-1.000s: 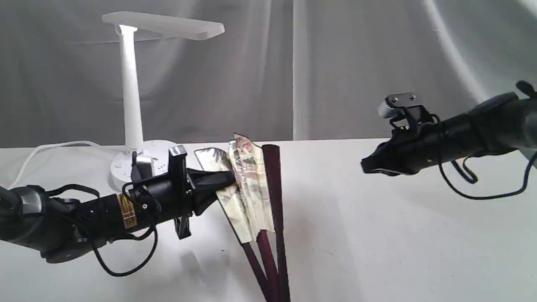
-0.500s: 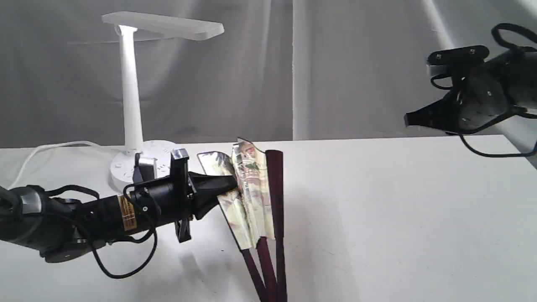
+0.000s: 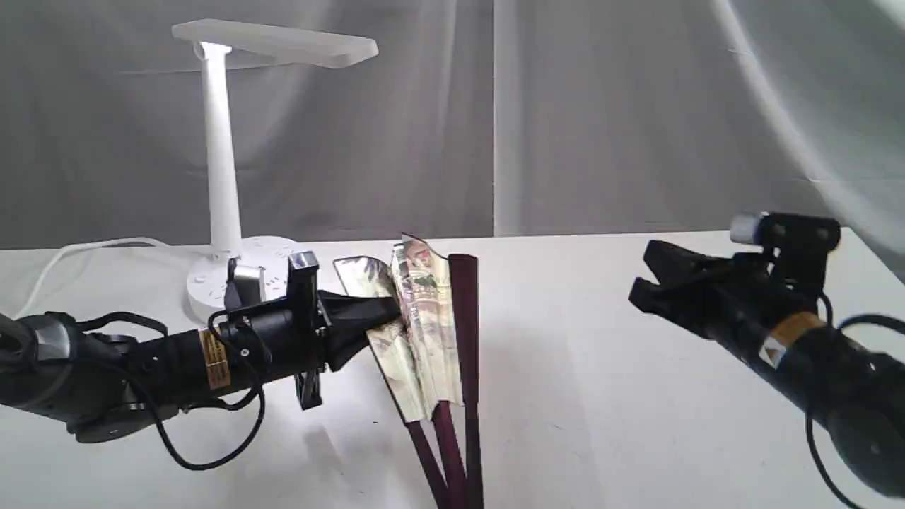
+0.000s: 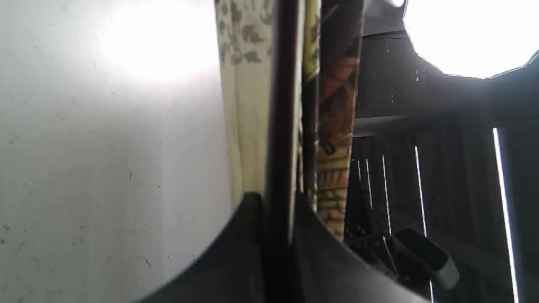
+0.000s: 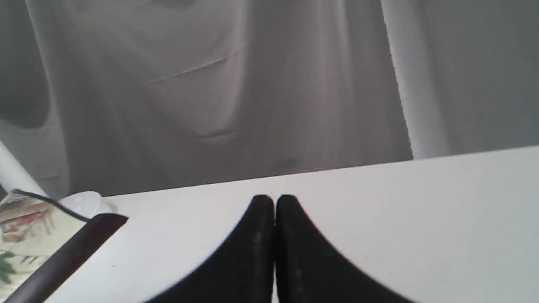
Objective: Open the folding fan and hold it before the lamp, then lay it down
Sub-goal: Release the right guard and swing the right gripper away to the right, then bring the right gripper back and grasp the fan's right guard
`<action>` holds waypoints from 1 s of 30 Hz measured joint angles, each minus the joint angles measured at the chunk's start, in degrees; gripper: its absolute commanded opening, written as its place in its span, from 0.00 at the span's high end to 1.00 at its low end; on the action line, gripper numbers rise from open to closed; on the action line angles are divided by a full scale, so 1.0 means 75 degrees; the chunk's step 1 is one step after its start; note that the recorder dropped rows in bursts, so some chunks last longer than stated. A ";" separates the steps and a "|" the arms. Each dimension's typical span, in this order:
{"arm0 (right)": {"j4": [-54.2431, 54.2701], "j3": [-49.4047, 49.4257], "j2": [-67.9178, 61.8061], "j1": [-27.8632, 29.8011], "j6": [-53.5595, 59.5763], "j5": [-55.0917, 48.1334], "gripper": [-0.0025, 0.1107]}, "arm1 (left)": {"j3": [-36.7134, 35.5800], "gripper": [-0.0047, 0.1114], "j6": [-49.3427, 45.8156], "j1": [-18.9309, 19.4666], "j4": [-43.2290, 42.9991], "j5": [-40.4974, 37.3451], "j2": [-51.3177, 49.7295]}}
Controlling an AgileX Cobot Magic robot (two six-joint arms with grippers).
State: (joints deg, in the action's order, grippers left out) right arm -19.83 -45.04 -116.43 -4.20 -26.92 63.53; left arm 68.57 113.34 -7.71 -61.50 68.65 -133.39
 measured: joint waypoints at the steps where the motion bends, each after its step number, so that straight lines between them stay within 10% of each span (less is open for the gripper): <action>1: 0.0052 0.0284 0.0000 0.0000 -0.0173 0.0281 0.98 | 0.0000 0.96 0.0000 0.0000 -0.0005 0.0000 0.0000; 18: -0.6233 -0.1946 -0.0979 0.0297 -0.9549 0.0828 0.98 | 0.0000 0.96 0.0194 0.0000 -0.1161 0.0000 0.0000; 30: -0.8751 -0.3083 -0.1789 0.0832 -1.0976 0.0782 0.98 | 0.0000 0.96 0.0424 -0.0035 -0.1356 0.0015 0.0178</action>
State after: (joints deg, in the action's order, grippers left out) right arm -85.46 -68.16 -129.85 2.04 -109.24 69.40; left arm 68.57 116.52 -7.97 -71.67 68.76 -132.05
